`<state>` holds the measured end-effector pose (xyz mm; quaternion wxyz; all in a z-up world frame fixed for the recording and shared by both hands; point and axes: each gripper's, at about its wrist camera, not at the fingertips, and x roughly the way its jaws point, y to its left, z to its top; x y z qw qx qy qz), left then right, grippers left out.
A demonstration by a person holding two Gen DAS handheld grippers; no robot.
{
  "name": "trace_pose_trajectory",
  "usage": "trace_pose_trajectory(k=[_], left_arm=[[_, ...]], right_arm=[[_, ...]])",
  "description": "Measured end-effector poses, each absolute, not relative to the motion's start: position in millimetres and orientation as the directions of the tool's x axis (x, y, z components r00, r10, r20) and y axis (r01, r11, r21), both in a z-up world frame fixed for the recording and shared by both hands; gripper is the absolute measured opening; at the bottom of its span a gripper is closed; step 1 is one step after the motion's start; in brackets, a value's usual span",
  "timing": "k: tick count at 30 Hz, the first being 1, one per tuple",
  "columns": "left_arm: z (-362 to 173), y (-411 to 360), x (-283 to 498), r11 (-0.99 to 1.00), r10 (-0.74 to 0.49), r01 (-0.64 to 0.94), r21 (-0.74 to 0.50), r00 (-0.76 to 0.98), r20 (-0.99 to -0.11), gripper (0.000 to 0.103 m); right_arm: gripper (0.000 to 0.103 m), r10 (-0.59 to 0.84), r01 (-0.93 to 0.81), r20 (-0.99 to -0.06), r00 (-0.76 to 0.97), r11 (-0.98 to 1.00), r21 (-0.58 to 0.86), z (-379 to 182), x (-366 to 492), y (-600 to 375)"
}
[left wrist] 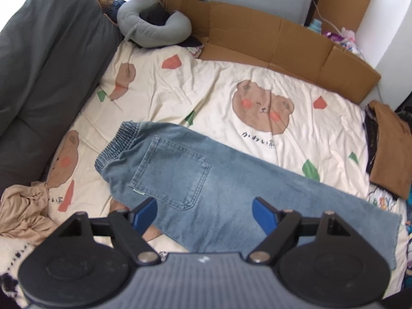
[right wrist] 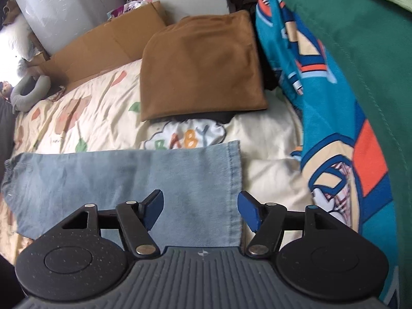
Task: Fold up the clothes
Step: 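Move the right gripper to the jeans leg hem and close on it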
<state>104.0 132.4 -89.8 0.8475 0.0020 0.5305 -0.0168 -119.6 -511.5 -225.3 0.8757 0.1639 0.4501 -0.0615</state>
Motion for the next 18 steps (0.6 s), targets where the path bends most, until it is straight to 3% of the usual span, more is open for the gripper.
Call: trace_pose_trajectory(k=[7, 18], left_arm=[[-118.9, 130.3, 101.4, 0.999, -0.044, 0.035, -0.033, 0.426, -0.904, 0.084], [-216.1, 147.0, 90.3, 0.996, -0.092, 0.03, -0.087, 0.345, -0.934, 0.084]], right_arm=[[0.07, 0.023, 0.266, -0.805, 0.593, 0.938, 0.223, -239.6, -129.7, -517.0], [0.07, 0.043, 0.302, -0.824, 0.565, 0.919, 0.255, -279.7, -140.0, -514.2]])
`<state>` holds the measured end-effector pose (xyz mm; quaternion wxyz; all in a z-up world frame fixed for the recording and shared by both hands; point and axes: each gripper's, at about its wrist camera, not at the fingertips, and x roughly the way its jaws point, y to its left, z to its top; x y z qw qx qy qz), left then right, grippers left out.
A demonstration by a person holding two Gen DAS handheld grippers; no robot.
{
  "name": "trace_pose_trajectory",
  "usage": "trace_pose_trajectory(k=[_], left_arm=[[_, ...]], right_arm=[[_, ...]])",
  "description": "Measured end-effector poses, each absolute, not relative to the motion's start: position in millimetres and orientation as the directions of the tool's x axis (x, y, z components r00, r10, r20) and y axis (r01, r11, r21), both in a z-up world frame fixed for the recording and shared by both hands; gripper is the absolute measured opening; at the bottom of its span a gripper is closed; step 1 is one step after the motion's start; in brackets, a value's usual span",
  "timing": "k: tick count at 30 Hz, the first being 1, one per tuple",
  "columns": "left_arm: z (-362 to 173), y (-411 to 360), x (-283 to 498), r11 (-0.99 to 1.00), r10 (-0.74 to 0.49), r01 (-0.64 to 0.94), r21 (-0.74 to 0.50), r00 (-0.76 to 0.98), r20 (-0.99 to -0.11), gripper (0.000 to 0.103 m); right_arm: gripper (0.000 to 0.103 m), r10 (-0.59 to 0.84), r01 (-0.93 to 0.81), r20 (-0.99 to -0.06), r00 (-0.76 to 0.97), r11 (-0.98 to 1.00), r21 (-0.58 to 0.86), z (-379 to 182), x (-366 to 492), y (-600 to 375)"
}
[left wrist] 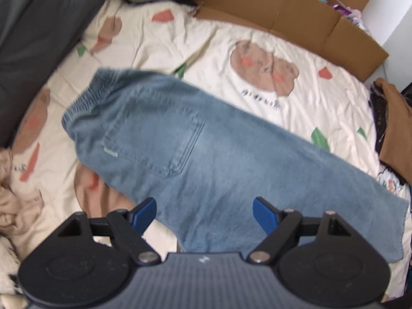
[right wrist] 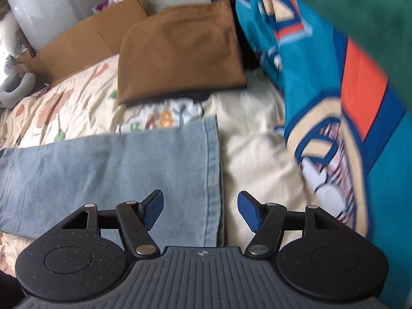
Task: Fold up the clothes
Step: 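Move the right gripper to the jeans leg hem and close on it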
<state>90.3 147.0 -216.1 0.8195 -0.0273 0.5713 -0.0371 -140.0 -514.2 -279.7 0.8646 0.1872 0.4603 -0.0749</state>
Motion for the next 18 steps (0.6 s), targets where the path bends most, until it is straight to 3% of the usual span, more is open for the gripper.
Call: trace_pose_trajectory(k=[12, 18], left_arm=[[-289.4, 160.9, 77.1, 0.996, -0.079, -0.013, -0.086, 0.261, -0.962, 0.084], [-315.9, 148.5, 83.9, 0.996, -0.091, 0.015, -0.09, 0.223, -0.971, 0.084]], right_arm=[[0.069, 0.069, 0.382, -0.863, 0.501, 0.877, 0.292, -331.2, -128.3, -530.8], [0.062, 0.118, 0.378, -0.852, 0.51, 0.859, 0.345, -345.7, -105.7, -537.9]])
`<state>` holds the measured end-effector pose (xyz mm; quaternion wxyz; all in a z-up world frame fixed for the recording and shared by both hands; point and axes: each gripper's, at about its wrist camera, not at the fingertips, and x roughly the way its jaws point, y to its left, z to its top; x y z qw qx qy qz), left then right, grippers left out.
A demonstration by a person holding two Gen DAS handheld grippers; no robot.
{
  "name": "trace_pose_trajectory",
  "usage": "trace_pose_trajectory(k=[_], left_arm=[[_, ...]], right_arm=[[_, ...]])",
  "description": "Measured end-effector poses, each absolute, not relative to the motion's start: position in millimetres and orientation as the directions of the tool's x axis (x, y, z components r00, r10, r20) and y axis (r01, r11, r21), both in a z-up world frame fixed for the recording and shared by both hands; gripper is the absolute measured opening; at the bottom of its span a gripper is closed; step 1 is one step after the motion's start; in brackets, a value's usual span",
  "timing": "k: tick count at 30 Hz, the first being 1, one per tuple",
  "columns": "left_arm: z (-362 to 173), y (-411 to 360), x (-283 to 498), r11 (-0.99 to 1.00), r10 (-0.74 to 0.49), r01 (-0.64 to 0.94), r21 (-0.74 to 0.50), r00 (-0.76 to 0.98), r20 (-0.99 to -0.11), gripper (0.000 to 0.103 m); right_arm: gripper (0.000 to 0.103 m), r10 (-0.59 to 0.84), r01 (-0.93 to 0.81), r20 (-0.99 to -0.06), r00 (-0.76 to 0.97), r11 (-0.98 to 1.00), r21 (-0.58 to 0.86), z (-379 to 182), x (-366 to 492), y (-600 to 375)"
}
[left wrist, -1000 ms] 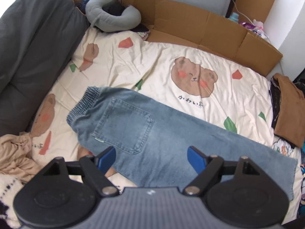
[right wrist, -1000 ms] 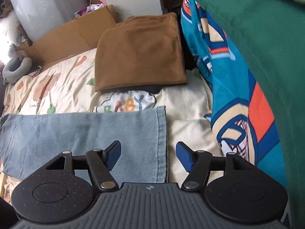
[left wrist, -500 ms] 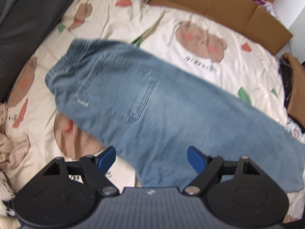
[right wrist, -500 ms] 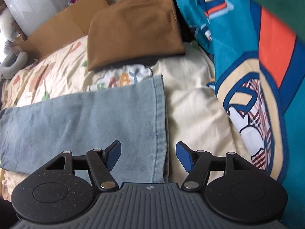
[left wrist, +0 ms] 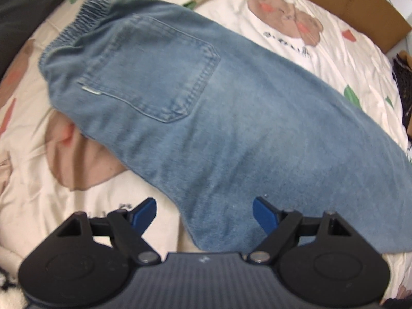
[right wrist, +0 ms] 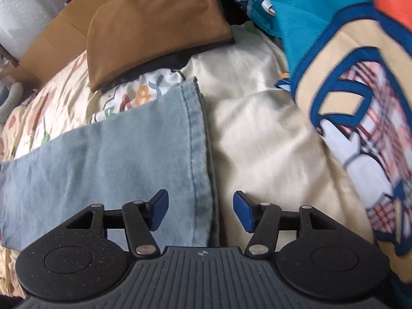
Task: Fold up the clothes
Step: 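Move the right gripper to the jeans leg hem and close on it, then lift the jeans hem upward with the right gripper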
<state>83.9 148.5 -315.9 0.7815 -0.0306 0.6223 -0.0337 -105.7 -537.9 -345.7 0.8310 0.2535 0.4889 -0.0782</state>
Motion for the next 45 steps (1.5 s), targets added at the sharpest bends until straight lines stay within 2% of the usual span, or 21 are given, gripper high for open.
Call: trace_pose_trajectory(k=[7, 10, 11, 13, 14, 19, 28, 36, 43, 45], left_arm=[[-341.8, 129.8, 93.7, 0.994, -0.11, 0.038, -0.104, 0.2, -0.974, 0.084], [-349.6, 122.9, 97.2, 0.994, -0.107, 0.049, -0.1, 0.197, -0.975, 0.085], [-351.2, 121.1, 98.4, 0.994, -0.107, 0.048, -0.099, 0.197, -0.975, 0.085], [-352.3, 118.2, 100.1, 0.994, -0.108, 0.045, -0.101, 0.199, -0.974, 0.085], [-352.3, 116.8, 100.6, 0.994, -0.11, 0.045, -0.103, 0.2, -0.974, 0.085], [-351.0, 111.3, 99.0, 0.992, -0.119, 0.057, -0.109, 0.199, -0.973, 0.085], [-350.3, 111.3, 91.5, 0.992, -0.121, 0.055, -0.113, 0.192, -0.974, 0.085], [-353.7, 111.3, 96.5, 0.991, -0.128, 0.054, -0.12, 0.188, -0.974, 0.085], [-357.6, 110.0, 99.6, 0.991, -0.131, 0.056, -0.123, 0.189, -0.973, 0.085], [-357.9, 109.7, 100.5, 0.991, -0.133, 0.056, -0.124, 0.189, -0.973, 0.085]], right_arm=[[0.063, 0.213, 0.369, -0.864, 0.456, 0.838, 0.402, -366.8, -73.0, -544.8], [0.07, 0.27, 0.375, -0.849, 0.453, 0.807, 0.457, -373.2, -67.6, -551.0], [0.066, 0.284, 0.379, -0.848, 0.448, 0.799, 0.468, -372.9, -66.1, -552.6], [0.048, 0.296, 0.369, -0.853, 0.43, 0.805, 0.465, -368.1, -64.0, -552.4], [0.046, 0.298, 0.358, -0.853, 0.428, 0.81, 0.463, -363.8, -63.9, -552.0], [0.045, 0.341, 0.325, -0.811, 0.476, 0.788, 0.523, -338.6, -71.6, -546.3], [0.045, 0.352, 0.235, -0.796, 0.493, 0.827, 0.511, -315.1, -73.1, -514.5], [0.045, 0.315, 0.305, -0.835, 0.452, 0.825, 0.476, -350.3, -59.9, -535.5], [0.046, 0.423, 0.421, -0.774, 0.471, 0.663, 0.619, -393.4, -59.9, -567.0], [0.043, 0.455, 0.436, -0.748, 0.483, 0.616, 0.656, -399.2, -63.8, -574.3]])
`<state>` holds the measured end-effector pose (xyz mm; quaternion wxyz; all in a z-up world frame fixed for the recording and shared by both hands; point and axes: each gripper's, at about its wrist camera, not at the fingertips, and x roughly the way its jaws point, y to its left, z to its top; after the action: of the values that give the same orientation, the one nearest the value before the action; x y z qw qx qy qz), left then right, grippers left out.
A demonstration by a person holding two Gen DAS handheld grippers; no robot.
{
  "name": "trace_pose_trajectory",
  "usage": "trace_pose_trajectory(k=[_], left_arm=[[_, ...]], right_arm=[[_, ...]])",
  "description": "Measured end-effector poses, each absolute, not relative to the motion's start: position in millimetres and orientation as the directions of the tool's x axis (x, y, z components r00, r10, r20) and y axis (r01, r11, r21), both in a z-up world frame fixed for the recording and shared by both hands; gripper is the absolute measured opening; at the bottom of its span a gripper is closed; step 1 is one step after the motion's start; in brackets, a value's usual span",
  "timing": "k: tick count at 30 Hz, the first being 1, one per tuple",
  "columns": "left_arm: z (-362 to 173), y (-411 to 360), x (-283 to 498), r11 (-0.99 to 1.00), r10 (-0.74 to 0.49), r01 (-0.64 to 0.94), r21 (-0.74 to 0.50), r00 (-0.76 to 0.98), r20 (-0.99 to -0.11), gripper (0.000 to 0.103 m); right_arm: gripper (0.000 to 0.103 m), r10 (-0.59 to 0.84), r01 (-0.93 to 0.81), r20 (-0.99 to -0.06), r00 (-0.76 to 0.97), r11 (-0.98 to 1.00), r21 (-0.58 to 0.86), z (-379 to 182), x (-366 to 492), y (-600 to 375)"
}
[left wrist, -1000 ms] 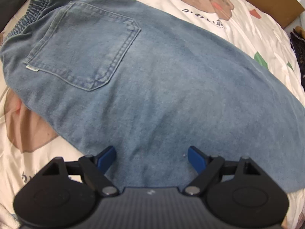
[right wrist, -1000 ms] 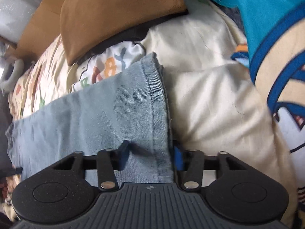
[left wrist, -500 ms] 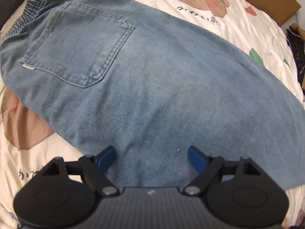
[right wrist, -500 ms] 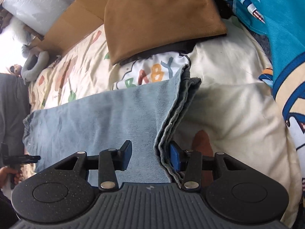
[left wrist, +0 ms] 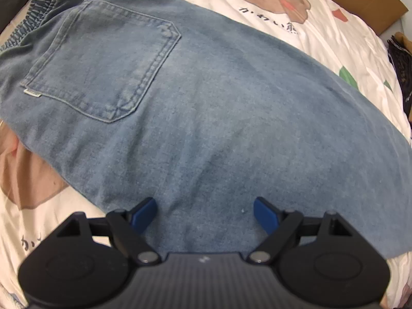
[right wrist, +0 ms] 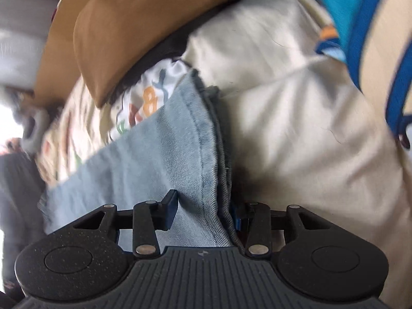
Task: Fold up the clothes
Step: 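Lift the jeans hem upward with the right gripper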
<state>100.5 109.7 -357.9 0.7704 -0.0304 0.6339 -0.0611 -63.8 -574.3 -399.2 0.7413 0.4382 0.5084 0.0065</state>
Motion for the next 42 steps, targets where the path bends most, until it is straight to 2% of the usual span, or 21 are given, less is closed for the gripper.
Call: trace_pose_trajectory(k=[2, 4, 5, 13, 21, 42], left_arm=[[-358.0, 109.1, 101.4, 0.991, -0.133, 0.055, -0.125, 0.189, -0.973, 0.085], [-357.6, 108.4, 101.9, 0.991, -0.133, 0.055, -0.125, 0.189, -0.973, 0.085], [-357.2, 108.0, 102.1, 0.991, -0.134, 0.055, -0.125, 0.189, -0.973, 0.085], [-347.9, 108.7, 99.8, 0.99, -0.136, 0.051, -0.128, 0.195, -0.971, 0.085], [-341.5, 105.7, 92.3, 0.987, -0.156, 0.068, -0.145, 0.197, -0.968, 0.085], [-337.4, 48.1, 107.6, 0.95, -0.25, 0.23, -0.211, 0.159, -0.955, 0.083]], right_arm=[[0.038, 0.463, 0.432, -0.755, 0.464, 0.626, 0.649, -397.8, -62.4, -574.8], [0.013, 0.457, 0.407, -0.773, 0.439, 0.666, 0.625, -392.9, -58.6, -570.9], [0.01, 0.452, 0.391, -0.782, 0.429, 0.687, 0.613, -389.4, -56.7, -567.9], [0.008, 0.37, 0.255, -0.846, 0.383, 0.838, 0.482, -336.2, -41.8, -531.9], [0.008, 0.329, 0.197, -0.866, 0.378, 0.885, 0.422, -268.7, -35.2, -516.1], [0.008, 0.344, 0.199, -0.813, 0.47, 0.856, 0.478, -164.4, -24.2, -530.1]])
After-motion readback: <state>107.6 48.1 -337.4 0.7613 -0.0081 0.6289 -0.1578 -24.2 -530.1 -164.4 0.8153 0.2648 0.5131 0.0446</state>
